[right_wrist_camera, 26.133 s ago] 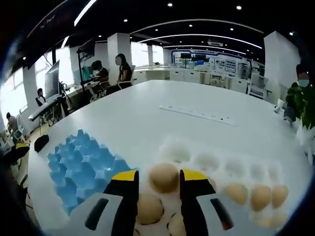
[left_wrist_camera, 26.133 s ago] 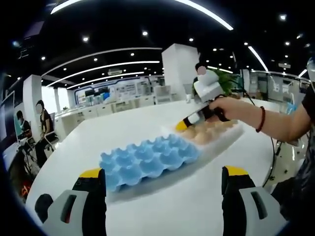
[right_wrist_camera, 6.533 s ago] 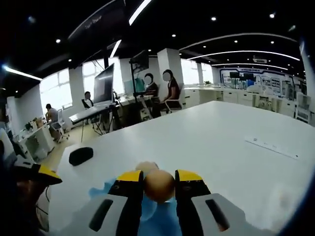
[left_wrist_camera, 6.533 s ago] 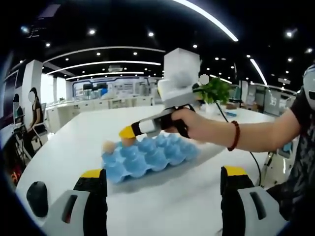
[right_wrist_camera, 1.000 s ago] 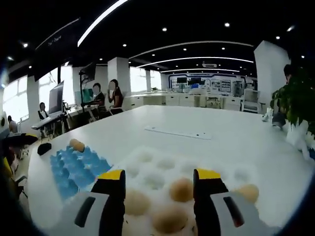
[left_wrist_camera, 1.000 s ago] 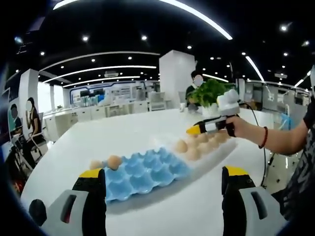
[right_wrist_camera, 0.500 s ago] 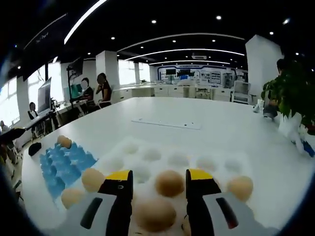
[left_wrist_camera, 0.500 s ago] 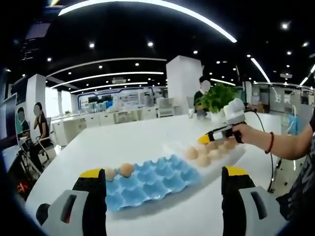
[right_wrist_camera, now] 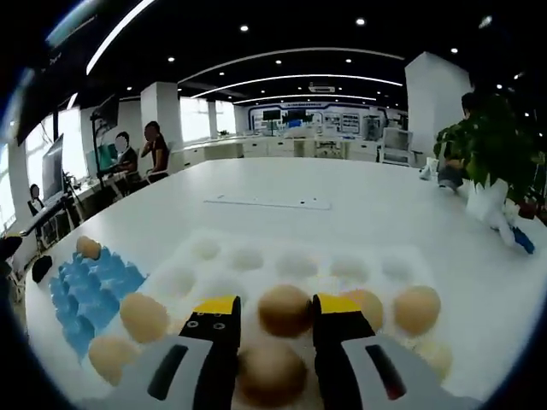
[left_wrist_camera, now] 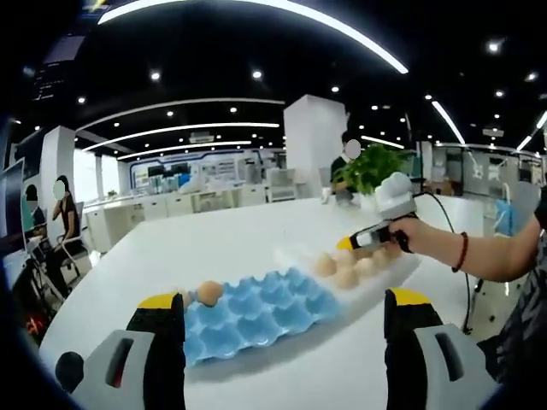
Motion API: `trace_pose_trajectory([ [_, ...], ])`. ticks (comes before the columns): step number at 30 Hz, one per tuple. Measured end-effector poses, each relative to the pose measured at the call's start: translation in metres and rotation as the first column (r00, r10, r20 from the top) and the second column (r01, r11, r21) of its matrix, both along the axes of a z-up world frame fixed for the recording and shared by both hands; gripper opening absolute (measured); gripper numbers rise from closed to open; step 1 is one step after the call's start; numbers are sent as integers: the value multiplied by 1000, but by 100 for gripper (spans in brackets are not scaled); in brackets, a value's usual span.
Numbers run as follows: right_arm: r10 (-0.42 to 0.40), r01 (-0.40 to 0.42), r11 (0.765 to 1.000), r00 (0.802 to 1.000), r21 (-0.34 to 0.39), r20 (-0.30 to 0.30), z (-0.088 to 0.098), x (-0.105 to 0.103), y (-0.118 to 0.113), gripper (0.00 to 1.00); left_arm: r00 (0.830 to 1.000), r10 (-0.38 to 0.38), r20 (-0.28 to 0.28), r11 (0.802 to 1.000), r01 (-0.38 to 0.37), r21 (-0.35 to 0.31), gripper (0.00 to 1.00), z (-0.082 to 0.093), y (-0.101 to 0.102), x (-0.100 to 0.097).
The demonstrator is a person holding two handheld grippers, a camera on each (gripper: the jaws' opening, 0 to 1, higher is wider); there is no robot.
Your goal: Place the egg into an empty slot of the egg tray after lifting it from the table, then release the egg inside the slot.
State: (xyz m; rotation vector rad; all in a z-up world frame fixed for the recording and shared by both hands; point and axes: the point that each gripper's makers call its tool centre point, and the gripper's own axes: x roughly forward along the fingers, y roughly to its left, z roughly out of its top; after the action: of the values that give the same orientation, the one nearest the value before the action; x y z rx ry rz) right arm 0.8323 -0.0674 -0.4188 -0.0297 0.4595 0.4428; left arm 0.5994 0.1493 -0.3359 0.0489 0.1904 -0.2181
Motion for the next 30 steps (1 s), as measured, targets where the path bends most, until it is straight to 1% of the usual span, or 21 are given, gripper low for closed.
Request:
trace_pose_trajectory([
  [1,-7,8,1000,1000,7,-9,0,2,-1,34,1000,-1,5,1000,1,1,99,1,0,0],
  [2,-3,3,1000,1000,-2,1,1,4,0,34,1000,0,6,1000,0,0,99,0,0,0],
  [6,-48,48,999,999,-4,-11,0,5,-2,32,1000,3,-2,1000,-3,4,99,-3,0,-1],
  [13,-94,94,996,995,-5,-26,-2,3,-5,29,1000,17,3,1000,-17,4,99,-2,2,-8],
  [16,-107,106,994,993,-25,-40,-2,3,-6,27,999,30,-17,999,-30,12,99,-8,4,-10],
  [23,-118,116,992,992,-50,-49,-4,-3,-9,27,999,24,-31,999,-24,21,98,-11,0,-13],
  [26,-108,107,994,993,-16,-39,-2,-6,-11,27,999,23,-32,999,-22,27,98,-11,0,-15],
  [29,-93,96,994,994,44,-49,0,-3,-12,26,999,27,-27,1000,-27,16,98,-11,1,-16],
  [30,-94,96,994,994,48,-49,0,-3,-13,26,999,28,-27,1000,-28,15,98,-12,0,-17],
])
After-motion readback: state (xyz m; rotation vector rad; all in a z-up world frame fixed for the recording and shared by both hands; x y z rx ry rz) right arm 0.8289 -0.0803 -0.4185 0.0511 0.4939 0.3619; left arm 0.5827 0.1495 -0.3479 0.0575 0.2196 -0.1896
